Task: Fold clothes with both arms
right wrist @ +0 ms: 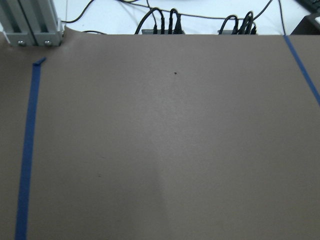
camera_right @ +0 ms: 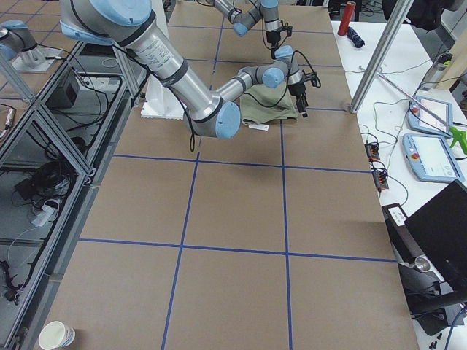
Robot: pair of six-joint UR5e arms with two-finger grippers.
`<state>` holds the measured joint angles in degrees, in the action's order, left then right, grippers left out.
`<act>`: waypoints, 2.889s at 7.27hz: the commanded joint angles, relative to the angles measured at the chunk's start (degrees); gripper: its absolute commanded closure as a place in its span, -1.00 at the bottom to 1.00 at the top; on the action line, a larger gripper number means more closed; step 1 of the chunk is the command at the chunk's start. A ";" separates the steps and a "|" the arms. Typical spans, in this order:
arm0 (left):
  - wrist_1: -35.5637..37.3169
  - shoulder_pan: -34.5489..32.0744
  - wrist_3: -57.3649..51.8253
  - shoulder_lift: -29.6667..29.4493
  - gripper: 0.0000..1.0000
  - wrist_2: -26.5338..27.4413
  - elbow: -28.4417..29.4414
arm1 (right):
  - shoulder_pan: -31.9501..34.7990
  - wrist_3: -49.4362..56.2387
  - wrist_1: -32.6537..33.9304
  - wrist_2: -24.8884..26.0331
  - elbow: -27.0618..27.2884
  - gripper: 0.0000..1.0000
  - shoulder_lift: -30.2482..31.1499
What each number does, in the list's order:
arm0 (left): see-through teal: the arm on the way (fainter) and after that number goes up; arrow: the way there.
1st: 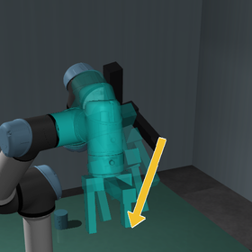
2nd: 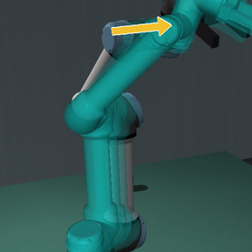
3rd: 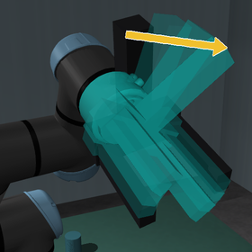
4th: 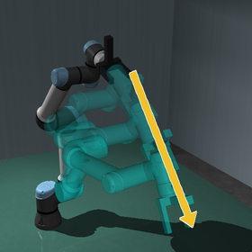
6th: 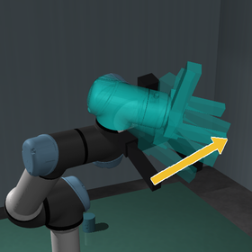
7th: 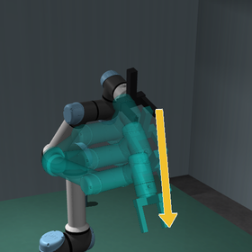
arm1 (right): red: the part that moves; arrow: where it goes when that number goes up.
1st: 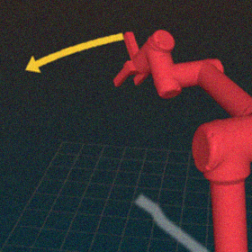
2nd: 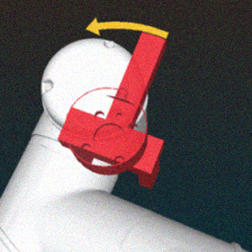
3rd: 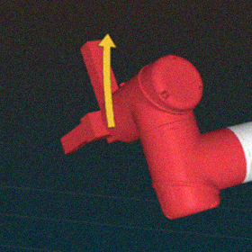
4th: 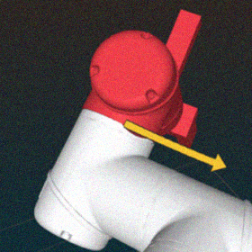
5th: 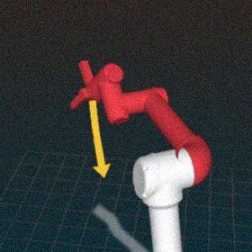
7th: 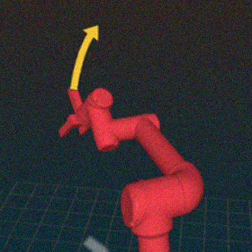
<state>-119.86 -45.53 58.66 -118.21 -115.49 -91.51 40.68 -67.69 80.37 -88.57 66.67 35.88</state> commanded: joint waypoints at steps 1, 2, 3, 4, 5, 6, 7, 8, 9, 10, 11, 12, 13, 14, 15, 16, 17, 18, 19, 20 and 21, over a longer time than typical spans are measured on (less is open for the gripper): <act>0.42 -0.09 -0.29 0.08 -1.00 -0.09 -0.33 | 6.73 1.58 0.14 -17.25 0.47 -1.00 -0.72; 1.12 -2.70 -1.25 0.69 -1.00 -1.31 -1.20 | 11.56 6.38 0.75 -25.95 1.26 -1.00 0.15; 3.56 -6.64 -8.57 4.35 -1.00 -5.32 -4.17 | 16.05 14.87 5.19 -30.91 5.10 -1.00 3.73; 10.11 -11.55 -17.69 6.74 -1.00 -7.10 -8.55 | 20.27 26.18 12.46 -32.44 11.22 -1.00 7.50; 18.88 -16.65 -28.66 9.98 -1.00 -7.21 -13.99 | 25.01 36.82 20.54 -34.11 15.29 -1.00 9.63; 27.66 -24.10 -43.65 11.49 -1.00 -7.29 -16.13 | 30.71 49.98 24.97 -35.87 17.59 -1.00 12.61; 34.63 -31.74 -58.24 12.81 -1.00 -7.21 -15.89 | 36.25 60.81 25.88 -39.45 18.05 -1.00 16.73; 37.39 -39.13 -70.05 15.26 -1.00 -7.29 -14.41 | 40.22 69.71 25.89 -41.05 19.18 -1.00 21.56; 37.33 -44.25 -77.74 18.33 -1.00 -7.73 -12.74 | 43.48 75.28 25.81 -41.16 21.55 -1.00 27.17; 36.72 -46.47 -79.21 23.32 -1.00 -8.26 -13.51 | 44.91 77.94 25.28 -41.16 24.88 -1.00 33.84; 36.72 -47.45 -78.61 27.73 -1.00 -7.57 -13.61 | 46.05 77.62 25.02 -41.42 27.52 -1.00 40.17; 36.63 -47.64 -78.78 29.16 -1.00 -7.38 -11.95 | 47.80 77.44 24.93 -44.29 31.11 -1.00 46.41; 36.63 -50.42 -78.87 29.70 -1.00 -8.34 -11.68 | 48.34 77.01 24.93 -44.67 35.15 -1.00 52.13; 37.07 -50.54 -78.52 30.92 -1.00 -8.87 -10.63 | 48.35 75.87 24.93 -44.67 37.72 -1.00 55.58; 36.72 -50.62 -74.52 32.67 -1.00 -14.71 -10.71 | 48.35 71.34 23.88 -44.32 38.44 -1.00 57.01; 35.85 -50.63 -71.17 36.52 -1.00 -19.38 -11.75 | 48.26 69.46 20.48 -44.06 38.10 -1.00 58.42; 33.92 -50.63 -70.96 36.99 -1.00 -19.42 -11.33 | 48.17 67.44 19.31 -43.19 38.01 -1.00 58.52; 33.82 -50.54 -70.96 37.26 -1.00 -19.51 -10.97 | 48.00 67.16 19.30 -42.74 37.92 -1.00 58.60; 33.82 -50.54 -71.13 37.26 -1.00 -19.42 -10.97 | 48.00 67.16 19.30 -42.83 37.83 -1.00 58.61; 34.17 -50.45 -70.96 36.83 -1.00 -19.42 -11.67 | 48.00 67.16 19.30 -43.00 37.92 -1.00 58.61; 34.17 -50.45 -70.87 36.56 -1.00 -19.51 -10.98 | 48.00 67.07 19.30 -43.09 37.92 -1.00 58.61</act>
<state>-85.78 -96.02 -12.34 -81.33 -134.91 -102.79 88.70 -0.50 99.70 -131.55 104.57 94.46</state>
